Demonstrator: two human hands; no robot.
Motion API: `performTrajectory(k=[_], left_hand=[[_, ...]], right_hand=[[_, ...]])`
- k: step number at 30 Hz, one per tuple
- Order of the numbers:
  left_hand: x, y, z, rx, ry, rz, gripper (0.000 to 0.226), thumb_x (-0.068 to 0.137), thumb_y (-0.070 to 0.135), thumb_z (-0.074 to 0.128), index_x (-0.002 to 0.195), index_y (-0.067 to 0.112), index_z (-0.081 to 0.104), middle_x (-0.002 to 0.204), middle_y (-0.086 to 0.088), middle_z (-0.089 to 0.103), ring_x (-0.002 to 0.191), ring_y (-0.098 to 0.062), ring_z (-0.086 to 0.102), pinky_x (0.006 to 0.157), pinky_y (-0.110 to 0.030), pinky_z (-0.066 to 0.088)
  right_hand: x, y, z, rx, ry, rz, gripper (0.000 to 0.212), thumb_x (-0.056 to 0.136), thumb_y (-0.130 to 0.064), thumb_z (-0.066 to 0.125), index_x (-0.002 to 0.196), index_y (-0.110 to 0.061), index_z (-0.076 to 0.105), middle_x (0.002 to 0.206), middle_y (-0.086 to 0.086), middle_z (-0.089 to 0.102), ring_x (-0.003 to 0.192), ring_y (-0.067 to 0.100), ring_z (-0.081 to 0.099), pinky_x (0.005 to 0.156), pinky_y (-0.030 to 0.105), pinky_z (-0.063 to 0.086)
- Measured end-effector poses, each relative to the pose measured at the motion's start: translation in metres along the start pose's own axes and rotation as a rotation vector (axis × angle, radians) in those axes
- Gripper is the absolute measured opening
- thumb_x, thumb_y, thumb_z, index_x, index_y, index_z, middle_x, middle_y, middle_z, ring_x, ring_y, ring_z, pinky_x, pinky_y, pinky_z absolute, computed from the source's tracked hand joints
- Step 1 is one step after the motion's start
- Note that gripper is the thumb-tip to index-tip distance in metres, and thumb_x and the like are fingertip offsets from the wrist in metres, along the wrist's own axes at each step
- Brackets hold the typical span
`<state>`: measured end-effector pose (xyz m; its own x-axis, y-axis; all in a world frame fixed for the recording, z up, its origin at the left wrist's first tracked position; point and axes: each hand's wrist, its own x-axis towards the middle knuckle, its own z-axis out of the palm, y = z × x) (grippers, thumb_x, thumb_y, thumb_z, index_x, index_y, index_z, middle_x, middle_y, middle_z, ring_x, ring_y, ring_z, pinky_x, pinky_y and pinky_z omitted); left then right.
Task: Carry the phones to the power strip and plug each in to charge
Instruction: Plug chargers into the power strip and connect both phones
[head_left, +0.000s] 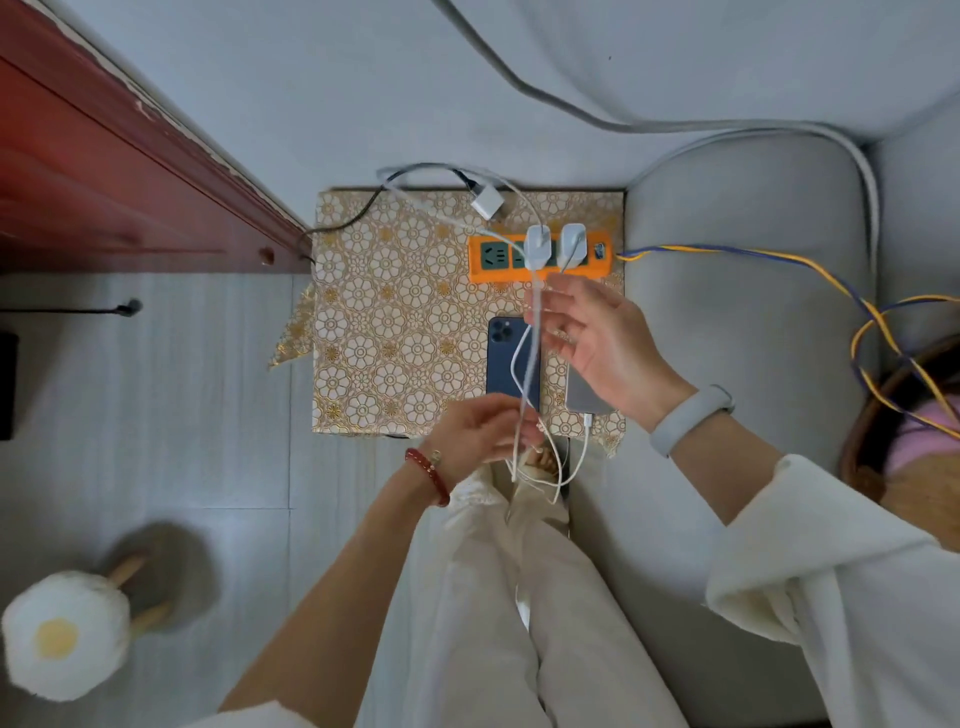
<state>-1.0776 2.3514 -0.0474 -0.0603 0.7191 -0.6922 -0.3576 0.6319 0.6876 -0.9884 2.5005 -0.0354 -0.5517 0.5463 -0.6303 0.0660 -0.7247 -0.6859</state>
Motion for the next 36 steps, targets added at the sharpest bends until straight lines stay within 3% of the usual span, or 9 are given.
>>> performTrajectory(k=[6,9,12,15,18,20,25,30,36], left_hand=[[0.003,0.024,-0.038,-0.791,0.219,0.218,0.027,0.096,0.010,0.030,0.079,0.011,0.051,0.063,0.003,0.064,0.067,-0.015,0.068,0.066,-0.030,0.059],[0.004,0.026,-0.050,-0.885,0.383,0.199,0.026,0.095,0.010,0.034,0.078,0.013,0.052,0.060,0.004,0.061,0.056,-0.012,0.064,0.057,-0.024,0.056],[0.008,0.015,-0.058,-0.694,0.651,0.041,0.021,0.093,0.012,0.038,0.081,0.013,0.056,0.061,0.004,0.050,0.037,-0.004,0.046,0.038,-0.016,0.041],[0.008,-0.006,-0.067,-0.297,0.815,-0.108,0.025,0.093,0.009,0.034,0.096,0.005,0.059,0.061,0.001,0.044,0.034,-0.005,0.037,0.034,-0.014,0.032],[0.002,-0.032,-0.070,0.222,0.780,-0.193,0.029,0.093,0.010,0.033,0.104,0.003,0.060,0.064,-0.002,0.052,0.047,-0.012,0.041,0.046,-0.021,0.035],[-0.003,-0.045,-0.067,0.461,0.672,-0.233,0.030,0.093,0.010,0.033,0.105,0.003,0.060,0.078,-0.009,0.062,0.052,-0.013,0.045,0.049,-0.022,0.037],[-0.002,-0.061,-0.064,0.698,0.624,-0.305,0.031,0.092,0.010,0.033,0.105,0.007,0.061,0.100,-0.020,0.067,0.092,-0.035,0.060,0.081,-0.038,0.050],[0.005,-0.064,-0.059,0.538,0.581,-0.356,0.028,0.091,0.012,0.036,0.102,0.008,0.061,0.087,-0.019,0.065,0.076,-0.032,0.061,0.082,-0.044,0.054],[-0.002,-0.065,-0.063,0.560,0.453,-0.456,0.023,0.087,0.026,0.044,0.082,0.011,0.061,0.099,-0.019,0.067,0.092,-0.033,0.063,0.088,-0.042,0.052]], right_hand=[[-0.030,0.048,-0.005,-0.529,-0.439,0.281,0.043,0.084,-0.035,0.034,0.115,-0.012,0.055,0.102,0.003,0.070,0.108,0.019,0.061,0.097,0.035,0.044],[-0.043,0.058,-0.011,-0.622,-0.589,0.414,0.043,0.089,-0.042,0.028,0.097,-0.013,0.059,0.065,-0.003,0.067,0.081,0.018,0.066,0.093,0.040,0.043],[-0.046,0.056,-0.026,-0.976,-0.517,0.312,0.030,0.092,-0.043,0.041,0.080,-0.022,0.058,0.061,-0.002,0.058,0.063,0.015,0.059,0.070,0.024,0.046],[-0.040,0.053,-0.050,-1.358,-0.193,0.088,0.020,0.090,-0.028,0.048,0.072,-0.025,0.057,0.066,-0.007,0.057,0.062,0.013,0.055,0.053,0.017,0.034],[-0.028,0.042,-0.070,-1.344,0.307,-0.145,0.019,0.088,-0.021,0.050,0.088,-0.009,0.065,0.080,0.008,0.065,0.074,0.027,0.057,0.058,0.025,0.038],[-0.018,0.032,-0.079,-1.326,0.426,-0.215,0.020,0.086,-0.018,0.054,0.092,-0.003,0.066,0.094,0.018,0.062,0.093,0.035,0.054,0.070,0.030,0.039],[-0.009,0.021,-0.074,-1.594,0.429,-0.265,0.036,0.089,-0.036,0.051,0.109,-0.009,0.064,0.106,0.020,0.047,0.102,0.036,0.042,0.085,0.042,0.038],[-0.014,0.010,-0.041,-1.678,0.450,-0.514,0.040,0.095,-0.035,0.032,0.127,-0.016,0.047,0.097,0.020,0.051,0.087,0.036,0.048,0.070,0.042,0.041],[0.002,0.008,0.012,-1.363,-0.041,-0.795,0.029,0.093,-0.006,0.042,0.120,-0.002,0.051,0.100,0.017,0.065,0.081,0.024,0.062,0.070,0.028,0.053]])
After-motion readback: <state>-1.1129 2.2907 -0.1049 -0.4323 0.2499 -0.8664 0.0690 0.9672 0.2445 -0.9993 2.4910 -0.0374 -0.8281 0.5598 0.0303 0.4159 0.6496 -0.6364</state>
